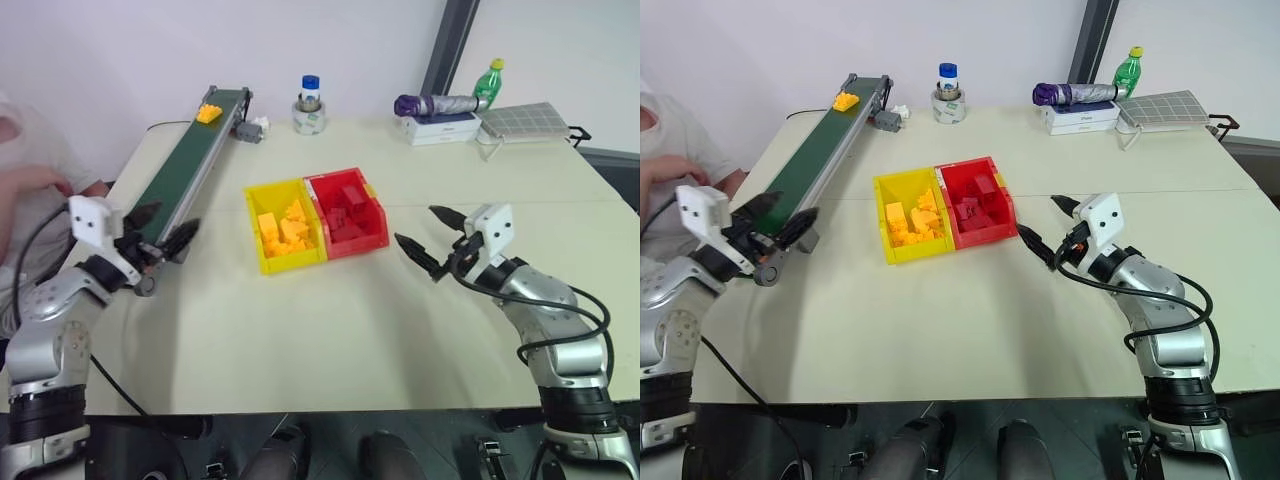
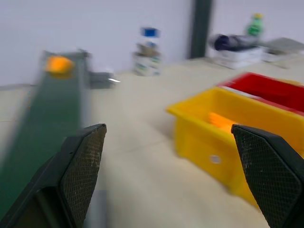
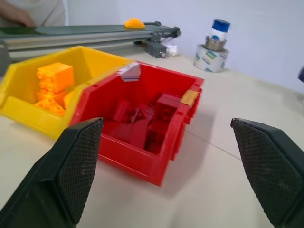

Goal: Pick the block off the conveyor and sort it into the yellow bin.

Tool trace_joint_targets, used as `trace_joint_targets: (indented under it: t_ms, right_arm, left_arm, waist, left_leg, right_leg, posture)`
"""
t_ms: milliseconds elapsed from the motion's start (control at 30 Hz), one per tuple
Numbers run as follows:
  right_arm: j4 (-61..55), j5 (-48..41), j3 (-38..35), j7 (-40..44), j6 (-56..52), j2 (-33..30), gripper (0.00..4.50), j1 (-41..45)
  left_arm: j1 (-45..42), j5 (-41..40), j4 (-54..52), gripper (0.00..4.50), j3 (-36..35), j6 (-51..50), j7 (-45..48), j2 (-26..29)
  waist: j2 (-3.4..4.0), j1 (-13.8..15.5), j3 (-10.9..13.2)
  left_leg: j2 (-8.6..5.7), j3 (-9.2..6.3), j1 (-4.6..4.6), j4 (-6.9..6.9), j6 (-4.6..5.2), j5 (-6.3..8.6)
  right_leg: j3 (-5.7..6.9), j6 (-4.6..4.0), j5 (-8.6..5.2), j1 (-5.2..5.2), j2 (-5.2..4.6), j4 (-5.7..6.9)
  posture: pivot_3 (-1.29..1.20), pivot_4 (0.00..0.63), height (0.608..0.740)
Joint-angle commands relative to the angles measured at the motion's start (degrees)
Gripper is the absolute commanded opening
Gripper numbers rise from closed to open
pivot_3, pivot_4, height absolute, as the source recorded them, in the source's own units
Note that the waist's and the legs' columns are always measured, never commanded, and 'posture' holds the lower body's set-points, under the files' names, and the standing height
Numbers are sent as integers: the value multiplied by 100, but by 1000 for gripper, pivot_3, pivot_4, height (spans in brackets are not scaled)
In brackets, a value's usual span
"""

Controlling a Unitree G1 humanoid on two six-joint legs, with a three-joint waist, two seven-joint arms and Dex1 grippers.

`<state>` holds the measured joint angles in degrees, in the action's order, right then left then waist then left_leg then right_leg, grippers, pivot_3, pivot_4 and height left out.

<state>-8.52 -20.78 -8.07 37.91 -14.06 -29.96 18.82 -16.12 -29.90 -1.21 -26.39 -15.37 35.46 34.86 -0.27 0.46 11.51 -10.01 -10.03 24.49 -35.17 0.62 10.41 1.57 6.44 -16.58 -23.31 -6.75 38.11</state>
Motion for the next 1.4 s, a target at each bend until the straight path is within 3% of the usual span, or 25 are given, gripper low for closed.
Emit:
trace_joint_targets:
  t_ms: [33, 367, 767, 967, 1300, 1400]
  right_arm:
    - [-59, -24, -37, 91, 237, -8, 4500, 180]
    - [72, -136, 67, 362, 427, 35, 4500, 349]
    - [-3, -256, 86, 556, 334, 17, 4500, 339]
    - [-206, -906, -29, 1050, 86, -8, 4500, 214]
    - [-274, -500, 117, 990, 504, -13, 4500, 127]
    - [-599, -533, 358, 1426, 540, -176, 4500, -110]
  left_arm:
    - [281, 63, -94, 4445, -490, 304, -316, -12]
    - [537, 381, 368, 4445, -957, 696, -1174, -48]
    - [414, 297, 529, 4445, -732, 714, -1024, -23]
    - [283, 346, 626, 4445, -662, 748, -949, 22]
    - [174, 345, 643, 4445, -611, 603, -996, 1]
    - [138, 386, 643, 4445, -559, 498, -1045, 14]
  waist:
    - [-1, 1, 0]
    - [-8, 29, -5]
    - [-11, 22, -6]
    - [-11, 17, -7]
    - [-12, 17, -7]
    - [-12, 18, -7]
  left_leg:
    - [0, 0, 0, 0, 0, 0]
    - [2, 8, -3, -3, -1, 0]
    - [3, 9, -3, -3, 0, 0]
    - [4, 10, -3, -2, 0, 0]
    - [4, 10, -3, -2, 0, 0]
    - [4, 10, -3, -2, 0, 0]
  right_leg:
    - [0, 0, 0, 0, 0, 0]
    - [-6, -1, 1, 2, 1, 0]
    - [-7, -1, 1, 0, 2, 1]
    - [-7, -1, 1, 0, 2, 0]
    - [-7, -1, 2, 0, 2, 1]
    - [-7, -1, 2, 0, 3, 1]
  posture:
    - [0, 150, 740]
    - [0, 150, 740]
    - [0, 150, 740]
    - [0, 150, 740]
    - [0, 150, 740]
    - [0, 150, 740]
